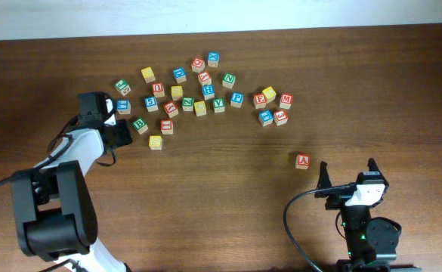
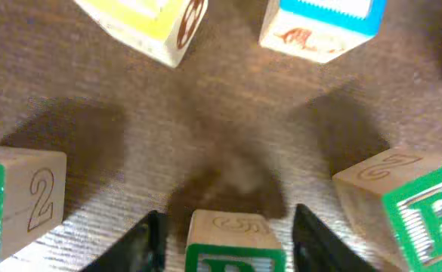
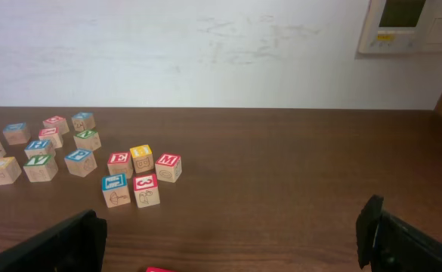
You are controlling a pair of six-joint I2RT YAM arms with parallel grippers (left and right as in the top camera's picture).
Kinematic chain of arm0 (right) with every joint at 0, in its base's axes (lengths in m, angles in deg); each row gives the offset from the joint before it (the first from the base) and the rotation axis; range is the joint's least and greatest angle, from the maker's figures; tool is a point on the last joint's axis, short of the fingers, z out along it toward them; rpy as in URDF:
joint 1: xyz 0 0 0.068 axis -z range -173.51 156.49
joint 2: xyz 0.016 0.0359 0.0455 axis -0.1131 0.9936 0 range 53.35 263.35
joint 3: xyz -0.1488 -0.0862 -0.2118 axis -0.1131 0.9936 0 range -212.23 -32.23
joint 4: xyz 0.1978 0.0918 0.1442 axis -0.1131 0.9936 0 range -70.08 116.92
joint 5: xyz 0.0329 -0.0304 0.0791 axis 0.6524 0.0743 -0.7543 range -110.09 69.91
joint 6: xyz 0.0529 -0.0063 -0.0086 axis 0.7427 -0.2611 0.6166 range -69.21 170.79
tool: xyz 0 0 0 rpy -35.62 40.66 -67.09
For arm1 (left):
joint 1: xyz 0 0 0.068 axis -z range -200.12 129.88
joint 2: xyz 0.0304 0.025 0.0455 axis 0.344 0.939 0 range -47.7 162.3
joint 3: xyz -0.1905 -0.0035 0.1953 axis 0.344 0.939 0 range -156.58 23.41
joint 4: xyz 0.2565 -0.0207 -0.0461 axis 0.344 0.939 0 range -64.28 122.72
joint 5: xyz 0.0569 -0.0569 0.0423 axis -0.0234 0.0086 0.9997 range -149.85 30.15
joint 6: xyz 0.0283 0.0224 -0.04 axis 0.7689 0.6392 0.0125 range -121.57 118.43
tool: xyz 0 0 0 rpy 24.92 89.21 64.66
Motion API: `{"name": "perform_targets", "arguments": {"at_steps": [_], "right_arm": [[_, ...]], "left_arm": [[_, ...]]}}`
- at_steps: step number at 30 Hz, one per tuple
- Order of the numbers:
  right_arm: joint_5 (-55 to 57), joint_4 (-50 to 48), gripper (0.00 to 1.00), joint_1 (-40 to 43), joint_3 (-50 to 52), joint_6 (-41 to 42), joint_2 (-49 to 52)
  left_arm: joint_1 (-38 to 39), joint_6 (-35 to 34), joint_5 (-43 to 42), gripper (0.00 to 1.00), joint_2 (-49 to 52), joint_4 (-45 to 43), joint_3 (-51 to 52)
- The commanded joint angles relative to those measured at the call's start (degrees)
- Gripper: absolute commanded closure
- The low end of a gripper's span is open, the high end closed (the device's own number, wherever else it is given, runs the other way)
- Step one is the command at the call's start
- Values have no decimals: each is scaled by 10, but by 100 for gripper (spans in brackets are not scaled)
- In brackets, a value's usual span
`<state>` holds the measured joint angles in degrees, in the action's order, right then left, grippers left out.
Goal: Spell out RSS
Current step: 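Lower the left gripper and grasp the green R block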
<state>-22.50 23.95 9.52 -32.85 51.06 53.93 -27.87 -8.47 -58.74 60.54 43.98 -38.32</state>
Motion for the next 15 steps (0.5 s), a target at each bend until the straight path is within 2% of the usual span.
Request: {"name": "perform_targets", "arguments": {"at_steps": [1, 11, 15], "right_arm": [[1, 3, 2, 4, 3, 6, -4], [1, 3, 2, 4, 3, 6, -4], [1, 3, 2, 4, 3, 6, -4]], "left_arm": [[-2, 1, 2, 54, 5, 18, -6], [-2, 1, 2, 73, 4, -1, -6], [-2, 1, 2, 72, -2, 20, -6]]}}
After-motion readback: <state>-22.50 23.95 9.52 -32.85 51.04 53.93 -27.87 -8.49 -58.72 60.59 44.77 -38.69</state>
